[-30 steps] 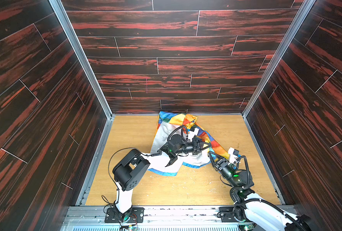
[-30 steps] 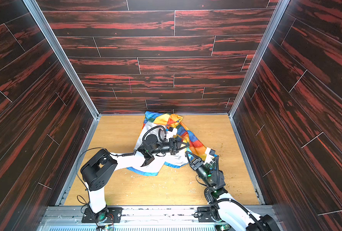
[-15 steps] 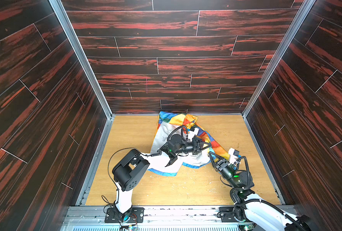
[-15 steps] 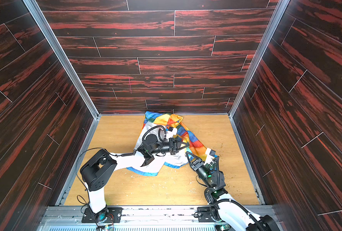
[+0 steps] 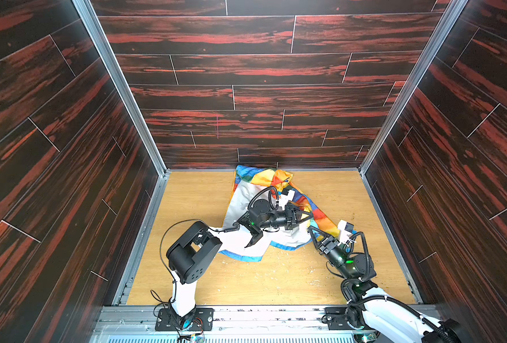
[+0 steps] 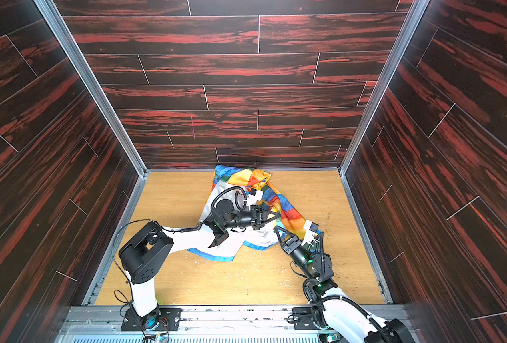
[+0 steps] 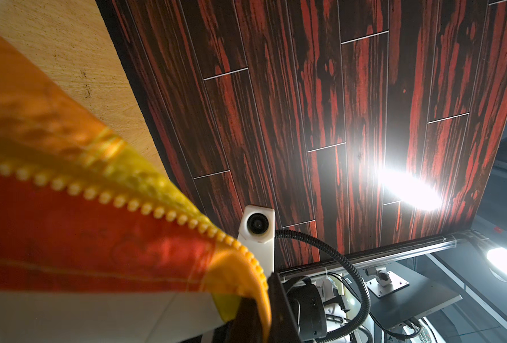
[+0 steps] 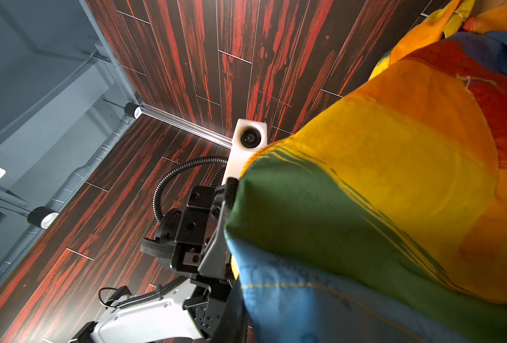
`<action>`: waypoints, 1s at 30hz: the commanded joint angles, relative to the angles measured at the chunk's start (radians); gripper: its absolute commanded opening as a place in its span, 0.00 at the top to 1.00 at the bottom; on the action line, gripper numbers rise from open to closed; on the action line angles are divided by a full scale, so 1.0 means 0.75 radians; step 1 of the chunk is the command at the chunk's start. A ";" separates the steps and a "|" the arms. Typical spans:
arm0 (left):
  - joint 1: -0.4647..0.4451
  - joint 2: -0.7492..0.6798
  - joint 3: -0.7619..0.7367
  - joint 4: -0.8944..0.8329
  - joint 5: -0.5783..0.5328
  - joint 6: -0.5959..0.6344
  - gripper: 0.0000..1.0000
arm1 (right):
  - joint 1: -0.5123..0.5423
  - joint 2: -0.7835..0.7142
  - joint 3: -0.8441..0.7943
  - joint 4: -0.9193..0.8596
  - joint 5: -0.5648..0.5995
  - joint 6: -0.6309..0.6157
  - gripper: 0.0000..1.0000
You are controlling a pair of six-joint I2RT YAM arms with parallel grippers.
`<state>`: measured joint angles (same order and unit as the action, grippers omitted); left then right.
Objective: Zip up the jacket
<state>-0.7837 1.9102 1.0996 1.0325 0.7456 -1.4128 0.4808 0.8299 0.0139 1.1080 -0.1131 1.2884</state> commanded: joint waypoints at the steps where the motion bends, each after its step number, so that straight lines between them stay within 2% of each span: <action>1: -0.002 -0.064 -0.004 0.053 0.029 -0.010 1.00 | 0.005 0.008 0.010 0.051 0.001 -0.001 0.82; 21: -0.003 -0.063 -0.028 0.061 0.023 -0.016 1.00 | 0.003 0.022 0.020 0.067 0.018 0.002 0.81; 30: -0.007 -0.064 -0.033 0.052 0.012 -0.011 1.00 | 0.003 0.029 0.038 0.066 -0.006 -0.011 0.89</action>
<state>-0.7837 1.9102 1.0813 1.0332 0.7471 -1.4181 0.4805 0.8490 0.0158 1.1179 -0.1150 1.2850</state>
